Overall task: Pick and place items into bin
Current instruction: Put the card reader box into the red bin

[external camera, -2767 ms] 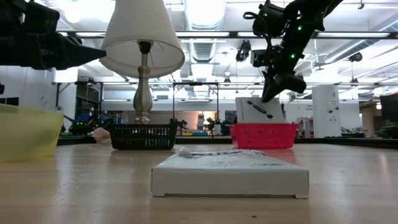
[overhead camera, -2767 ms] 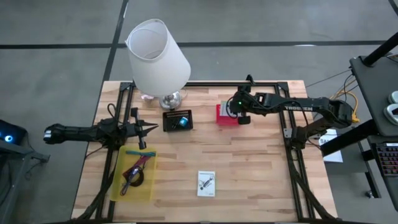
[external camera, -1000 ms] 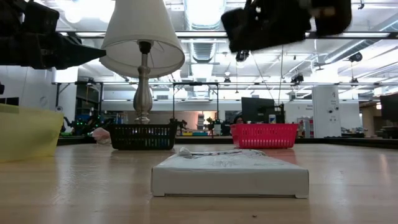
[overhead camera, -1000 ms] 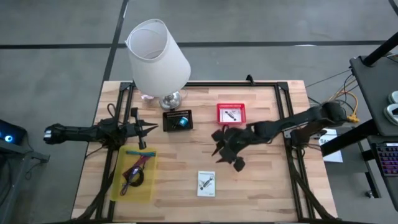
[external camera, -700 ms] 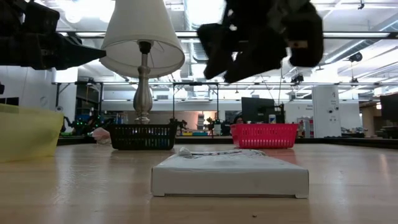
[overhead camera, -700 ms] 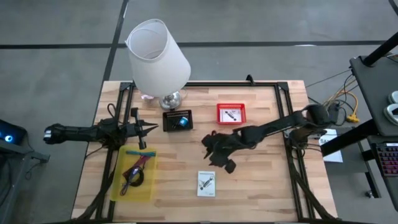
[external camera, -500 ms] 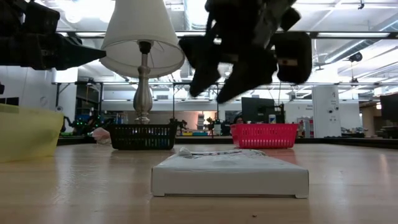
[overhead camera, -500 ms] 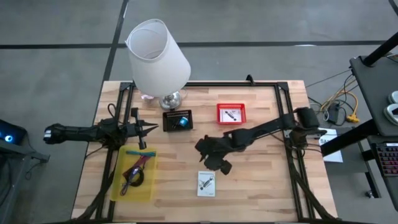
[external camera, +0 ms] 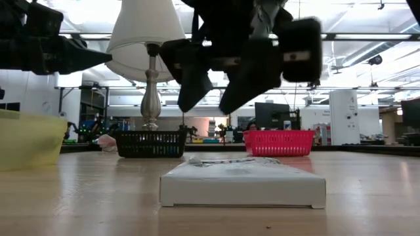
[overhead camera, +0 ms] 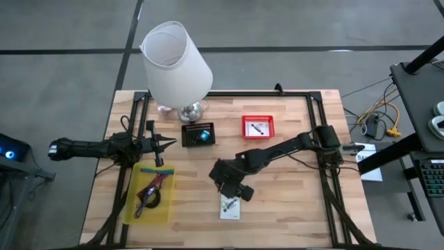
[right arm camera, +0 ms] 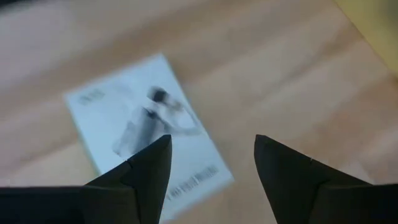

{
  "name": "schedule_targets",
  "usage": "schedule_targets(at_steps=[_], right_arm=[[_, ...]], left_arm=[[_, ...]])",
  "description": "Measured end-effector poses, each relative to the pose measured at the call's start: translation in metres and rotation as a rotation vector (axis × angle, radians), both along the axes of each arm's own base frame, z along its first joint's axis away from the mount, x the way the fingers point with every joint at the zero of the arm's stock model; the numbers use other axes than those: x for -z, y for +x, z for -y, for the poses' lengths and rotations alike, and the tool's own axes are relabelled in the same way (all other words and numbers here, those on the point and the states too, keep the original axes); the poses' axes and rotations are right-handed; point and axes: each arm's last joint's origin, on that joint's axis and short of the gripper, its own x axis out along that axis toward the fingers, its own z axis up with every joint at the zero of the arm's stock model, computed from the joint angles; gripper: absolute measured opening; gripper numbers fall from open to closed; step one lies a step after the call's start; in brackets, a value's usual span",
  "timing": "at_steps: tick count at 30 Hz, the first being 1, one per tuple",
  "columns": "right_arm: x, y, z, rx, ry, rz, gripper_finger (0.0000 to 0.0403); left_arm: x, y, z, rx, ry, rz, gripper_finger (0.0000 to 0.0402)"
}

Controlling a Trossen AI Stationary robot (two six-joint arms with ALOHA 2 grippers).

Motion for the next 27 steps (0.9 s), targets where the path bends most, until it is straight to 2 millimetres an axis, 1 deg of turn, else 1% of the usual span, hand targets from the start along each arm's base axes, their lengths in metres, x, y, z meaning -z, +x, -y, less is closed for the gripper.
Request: schedule_targets(at_steps=[4,7,12,15,18,27], right_arm=[[0.0,0.003,-0.004,-0.067,0.096,-0.014,0.0215],[0.005,0.005,-0.006,-0.096,0.088,0.001,0.0215],[0.021,0.011,-0.008,-0.124,0.071,-0.01,0.0215],[0.025,0.016,-0.007,-0.126,0.069,-0.007,0.0215],[0.026,0.019,-0.005,-0.125,0.069,-0.002,0.0215],[0.028,0.02,-0.005,-0.142,0.069,0.011,0.0215]], left_arm=[[0.0,0.0,0.0,0.0,0.0,-0.002,0.0008],[0.0,0.0,0.0,0.0,0.0,0.0,0.0008],[0.0,0.0,0.0,0.0,0.0,0.0,0.0008],[0.0,0.0,0.0,-0.001,0.0,0.001,0.0008],[0.0,0.0,0.0,0.0,0.0,0.001,0.0008],[0.0,0.0,0.0,-0.001,0.0,0.001,0.0008]])
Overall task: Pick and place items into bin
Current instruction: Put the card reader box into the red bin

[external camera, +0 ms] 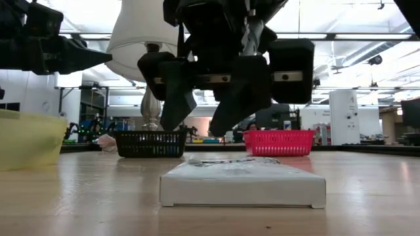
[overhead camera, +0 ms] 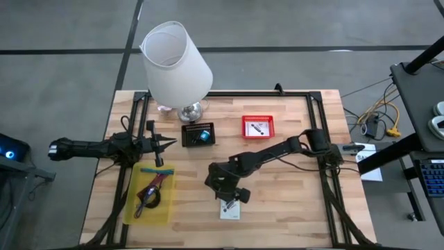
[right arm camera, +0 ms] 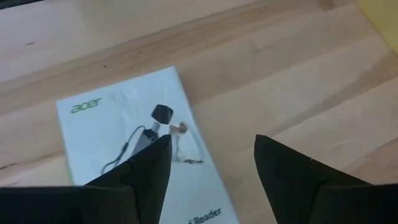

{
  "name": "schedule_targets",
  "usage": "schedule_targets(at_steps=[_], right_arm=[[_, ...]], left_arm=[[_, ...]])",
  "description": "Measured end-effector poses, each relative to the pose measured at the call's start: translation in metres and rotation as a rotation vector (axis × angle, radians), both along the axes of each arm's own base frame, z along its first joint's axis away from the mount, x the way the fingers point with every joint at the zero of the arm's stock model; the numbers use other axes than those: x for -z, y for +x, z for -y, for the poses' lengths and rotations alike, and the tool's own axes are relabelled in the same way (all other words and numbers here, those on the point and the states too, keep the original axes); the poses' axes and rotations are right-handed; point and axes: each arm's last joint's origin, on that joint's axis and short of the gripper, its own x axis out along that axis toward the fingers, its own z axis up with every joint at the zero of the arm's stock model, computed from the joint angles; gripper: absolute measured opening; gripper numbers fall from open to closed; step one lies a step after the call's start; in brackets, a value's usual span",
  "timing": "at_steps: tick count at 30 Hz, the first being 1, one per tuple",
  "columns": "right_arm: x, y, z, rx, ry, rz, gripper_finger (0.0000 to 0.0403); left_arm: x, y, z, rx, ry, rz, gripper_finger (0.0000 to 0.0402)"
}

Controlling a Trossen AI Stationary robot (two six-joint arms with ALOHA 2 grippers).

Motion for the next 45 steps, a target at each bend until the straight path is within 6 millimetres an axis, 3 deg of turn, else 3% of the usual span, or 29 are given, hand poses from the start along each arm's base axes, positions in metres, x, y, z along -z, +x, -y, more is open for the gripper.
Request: schedule_targets(at_steps=[14,22,39,45], right_arm=[[0.017,0.004,0.001,-0.008,0.025,-0.012,0.0215],[0.039,0.008,0.009,-0.007,0.107,-0.083,0.0214],[0.046,-0.008,0.027,0.068,0.077,-0.326,0.0214],[0.046,-0.012,0.028,0.073,0.063,-0.364,0.0178]], left_arm=[[0.0,0.0,0.0,0.0,0.0,-0.005,0.0008],[0.0,0.0,0.0,0.0,0.0,-0.005,0.0008],[0.0,0.0,0.0,0.0,0.0,-0.006,0.0008],[0.001,0.0,0.0,0.0,0.0,-0.006,0.0008]])
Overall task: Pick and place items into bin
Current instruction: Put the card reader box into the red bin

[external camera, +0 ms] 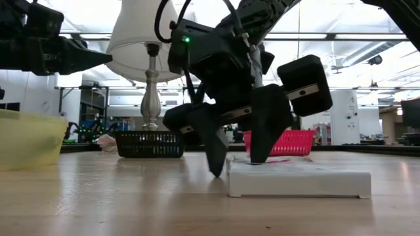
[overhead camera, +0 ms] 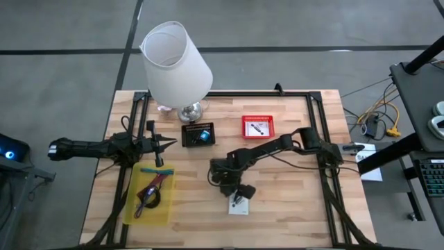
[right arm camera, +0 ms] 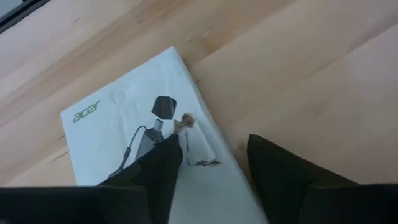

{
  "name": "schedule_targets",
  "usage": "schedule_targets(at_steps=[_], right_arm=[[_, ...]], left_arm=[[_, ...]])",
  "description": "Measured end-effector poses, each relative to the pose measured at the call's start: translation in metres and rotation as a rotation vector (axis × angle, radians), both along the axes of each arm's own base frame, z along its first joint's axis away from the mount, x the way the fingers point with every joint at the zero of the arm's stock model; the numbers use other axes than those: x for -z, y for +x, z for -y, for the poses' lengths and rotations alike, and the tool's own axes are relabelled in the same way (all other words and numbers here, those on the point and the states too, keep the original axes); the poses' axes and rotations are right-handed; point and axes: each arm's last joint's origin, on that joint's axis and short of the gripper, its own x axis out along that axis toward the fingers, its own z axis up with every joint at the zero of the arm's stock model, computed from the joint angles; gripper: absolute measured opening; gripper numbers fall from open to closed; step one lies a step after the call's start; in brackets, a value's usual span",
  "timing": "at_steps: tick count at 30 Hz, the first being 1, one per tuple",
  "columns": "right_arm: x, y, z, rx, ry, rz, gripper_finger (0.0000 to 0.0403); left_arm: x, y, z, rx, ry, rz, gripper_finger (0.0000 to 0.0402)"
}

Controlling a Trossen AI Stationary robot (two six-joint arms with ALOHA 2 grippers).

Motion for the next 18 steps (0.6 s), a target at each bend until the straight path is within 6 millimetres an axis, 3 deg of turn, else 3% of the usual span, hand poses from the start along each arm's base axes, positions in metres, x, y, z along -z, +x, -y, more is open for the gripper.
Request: schedule_targets(at_steps=[8,18], right_arm=[[0.0012,-0.0032,0.0008,0.002,-0.005,-0.034,0.0092],[0.0009,-0.0047,0.0058,0.013,-0.011,-0.054,0.0034]], left_arm=[[0.0,0.0,-0.0001,-0.001,0.0,0.0,0.0008],[0.0,0.0,0.0,0.0,0.0,0.0,0.0008]])
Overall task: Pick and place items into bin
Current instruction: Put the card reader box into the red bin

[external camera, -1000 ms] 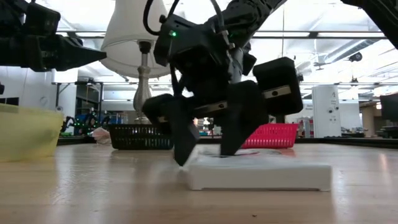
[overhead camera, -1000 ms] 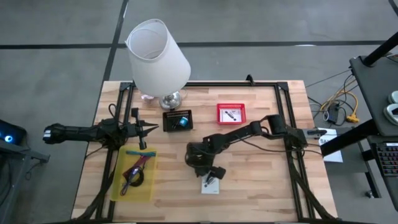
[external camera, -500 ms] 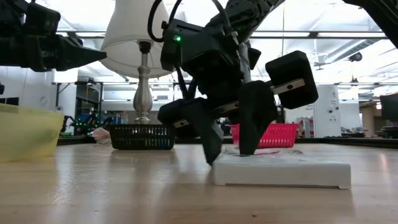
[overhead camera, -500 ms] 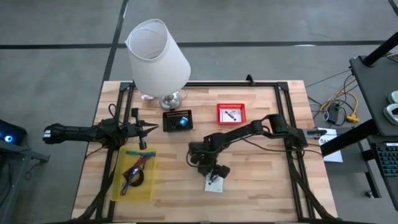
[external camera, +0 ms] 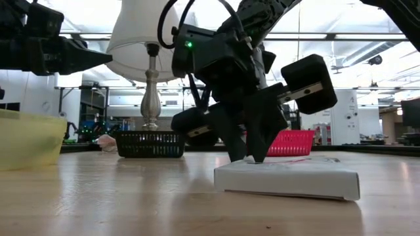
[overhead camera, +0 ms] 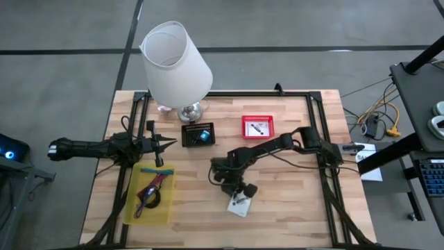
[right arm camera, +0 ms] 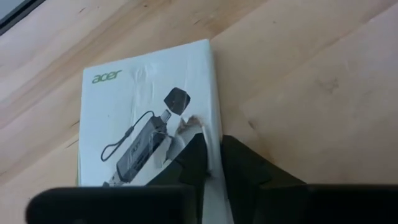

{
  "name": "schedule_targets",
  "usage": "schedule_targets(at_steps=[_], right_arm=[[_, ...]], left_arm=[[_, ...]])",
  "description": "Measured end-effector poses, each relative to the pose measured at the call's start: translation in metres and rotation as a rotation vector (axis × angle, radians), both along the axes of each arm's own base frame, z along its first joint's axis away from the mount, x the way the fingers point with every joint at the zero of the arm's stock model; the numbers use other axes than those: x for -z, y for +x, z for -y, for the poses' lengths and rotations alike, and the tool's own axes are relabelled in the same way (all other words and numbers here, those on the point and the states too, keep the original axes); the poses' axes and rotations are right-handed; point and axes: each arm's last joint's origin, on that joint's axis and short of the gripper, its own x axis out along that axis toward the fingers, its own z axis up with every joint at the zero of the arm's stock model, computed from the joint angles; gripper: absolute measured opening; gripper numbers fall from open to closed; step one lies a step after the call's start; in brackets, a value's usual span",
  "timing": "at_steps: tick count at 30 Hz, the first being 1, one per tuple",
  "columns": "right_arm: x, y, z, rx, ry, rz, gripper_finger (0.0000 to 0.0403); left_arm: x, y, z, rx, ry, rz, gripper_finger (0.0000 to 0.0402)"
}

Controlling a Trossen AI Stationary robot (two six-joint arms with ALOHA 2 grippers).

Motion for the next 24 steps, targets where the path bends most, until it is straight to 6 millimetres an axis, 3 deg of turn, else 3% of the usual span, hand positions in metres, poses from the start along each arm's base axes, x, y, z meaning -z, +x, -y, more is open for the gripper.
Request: schedule_targets(at_steps=[6,12,21,24], right_arm=[[-0.004,-0.005,0.001,0.025,-0.007,-0.057,0.0018],[-0.023,-0.016,0.007,0.061,-0.056,-0.129,0.0015],[-0.088,-0.033,0.028,0.207,-0.308,-0.066,0.0012],[-0.116,-0.043,0.039,0.344,-0.423,-0.045,0.0012]], left_arm=[[0.0,0.0,0.0,0.0,0.0,0.0,0.0008],[0.0,0.0,0.0,0.0,0.0,0.0,0.0008],[0.0,0.0,0.0,0.001,0.0,0.0,0.0008],[0.0,0.0,0.0,0.0,0.0,0.0,0.0008]])
